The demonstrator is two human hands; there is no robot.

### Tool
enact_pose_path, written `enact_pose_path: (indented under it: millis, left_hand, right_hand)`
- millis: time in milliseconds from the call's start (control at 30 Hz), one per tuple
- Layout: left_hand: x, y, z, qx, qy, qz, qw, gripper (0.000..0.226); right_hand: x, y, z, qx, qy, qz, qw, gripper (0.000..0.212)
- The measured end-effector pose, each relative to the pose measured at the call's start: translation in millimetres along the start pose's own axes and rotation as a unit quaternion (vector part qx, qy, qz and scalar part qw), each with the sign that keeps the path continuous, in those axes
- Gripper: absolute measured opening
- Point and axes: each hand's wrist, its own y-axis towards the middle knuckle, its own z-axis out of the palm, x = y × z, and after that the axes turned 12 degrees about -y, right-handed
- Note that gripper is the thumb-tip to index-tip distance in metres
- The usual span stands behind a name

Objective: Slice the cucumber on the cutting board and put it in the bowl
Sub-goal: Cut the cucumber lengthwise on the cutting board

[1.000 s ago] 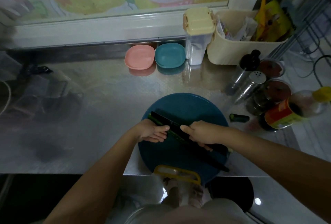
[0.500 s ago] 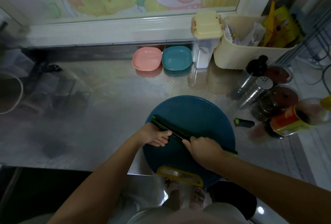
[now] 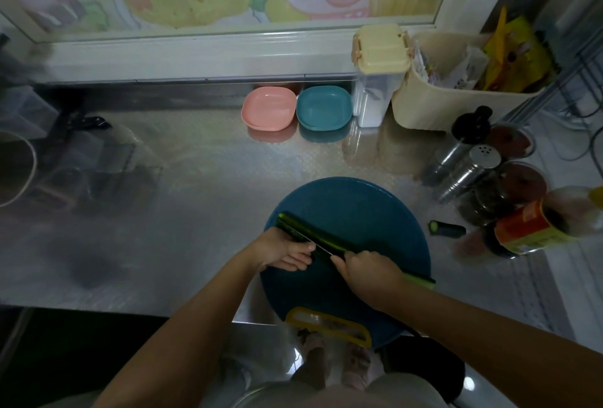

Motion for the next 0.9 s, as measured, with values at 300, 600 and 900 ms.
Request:
enact_pose_path:
  millis: [300, 600, 900]
  left_hand:
    - [2, -2, 1, 0.002, -0.04, -0.008, 0.999, 0.024]
    - [8, -5, 4, -0.008, -0.076, -0.017, 0.997, 0.008]
    - [-1, -9, 6, -0.066, -0.161, -0.067, 0.982, 0.009]
  right_hand:
    - [0, 29, -24, -0.007, 0.176, 0.042, 0.983, 0.037]
    - [-30, 17, -7, -0.05, 0.266, 0.078, 0.959, 0.06]
    - [-42, 1, -13, -0.092, 0.319, 0.09, 0.939, 0.058]
